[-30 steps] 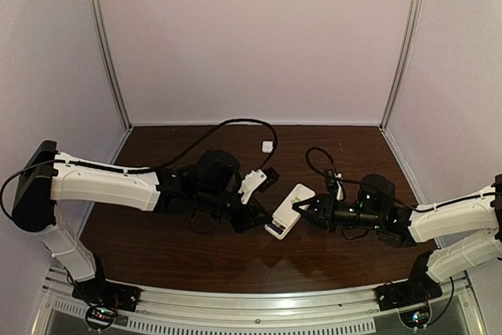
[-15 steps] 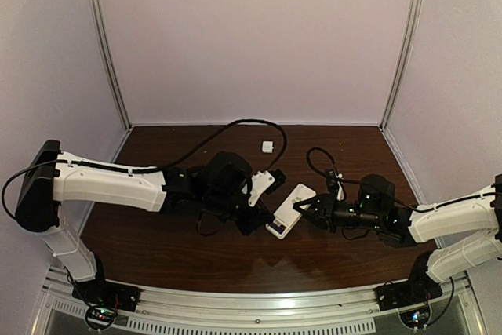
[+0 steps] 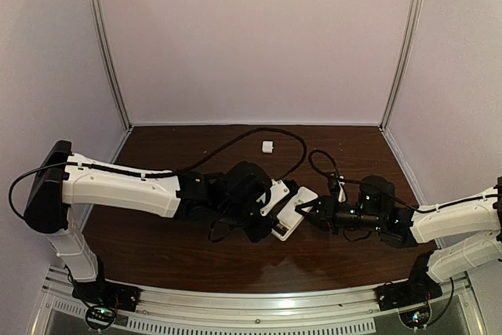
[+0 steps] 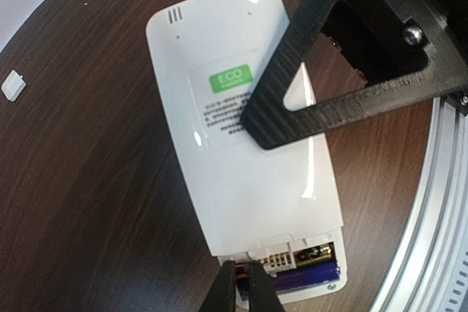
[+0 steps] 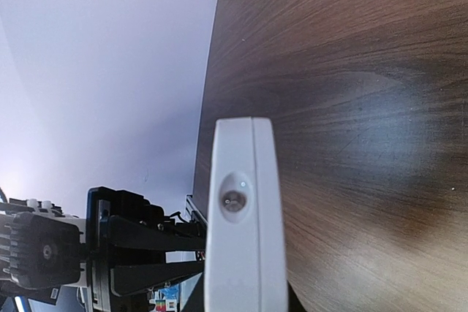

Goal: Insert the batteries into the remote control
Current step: Load the battery into the battery compartment.

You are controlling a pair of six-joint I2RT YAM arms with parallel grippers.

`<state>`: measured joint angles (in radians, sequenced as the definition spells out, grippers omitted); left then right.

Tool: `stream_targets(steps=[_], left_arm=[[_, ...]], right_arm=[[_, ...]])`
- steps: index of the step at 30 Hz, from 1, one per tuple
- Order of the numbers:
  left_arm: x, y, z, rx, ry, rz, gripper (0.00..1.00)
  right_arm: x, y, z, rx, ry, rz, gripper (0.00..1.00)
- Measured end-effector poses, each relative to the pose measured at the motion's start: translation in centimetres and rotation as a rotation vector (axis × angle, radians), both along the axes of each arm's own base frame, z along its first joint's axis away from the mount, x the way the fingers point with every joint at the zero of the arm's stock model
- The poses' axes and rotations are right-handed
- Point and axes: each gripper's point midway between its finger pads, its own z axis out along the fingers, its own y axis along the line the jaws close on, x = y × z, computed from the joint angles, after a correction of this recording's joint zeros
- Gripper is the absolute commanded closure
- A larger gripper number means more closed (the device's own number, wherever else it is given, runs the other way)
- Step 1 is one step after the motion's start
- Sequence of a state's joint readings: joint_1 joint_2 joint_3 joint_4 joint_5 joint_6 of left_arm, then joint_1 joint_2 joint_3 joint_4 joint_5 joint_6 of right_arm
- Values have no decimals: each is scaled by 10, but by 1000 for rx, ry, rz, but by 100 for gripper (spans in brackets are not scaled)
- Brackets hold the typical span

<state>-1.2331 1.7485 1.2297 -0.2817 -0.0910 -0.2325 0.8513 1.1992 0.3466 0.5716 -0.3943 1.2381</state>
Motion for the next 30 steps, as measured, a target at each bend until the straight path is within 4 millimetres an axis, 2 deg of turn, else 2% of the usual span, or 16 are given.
stream_targets(steps=[6, 11, 16, 19, 22, 25, 30], left_arm=[[2, 1, 2, 38, -43, 6, 78], [9, 6, 9, 29, -40, 20, 61], [19, 15, 39, -46, -29, 39, 43], [21, 21, 63, -146, 12, 25, 31], [19, 29, 78, -243, 61, 0, 25], [9, 29, 75, -286, 128, -51, 24], [-18, 22, 51, -290, 264, -141, 25]], right_arm=[[-1, -2, 1, 6, -7, -6, 100], [-5, -4, 5, 26, -21, 1, 100], [-6, -5, 20, 66, -59, 6, 100], [-7, -4, 22, 68, -68, 12, 100], [-8, -4, 23, 66, -84, 22, 100], [-9, -2, 27, 70, -107, 38, 100], [-11, 2, 41, 96, -152, 68, 100]])
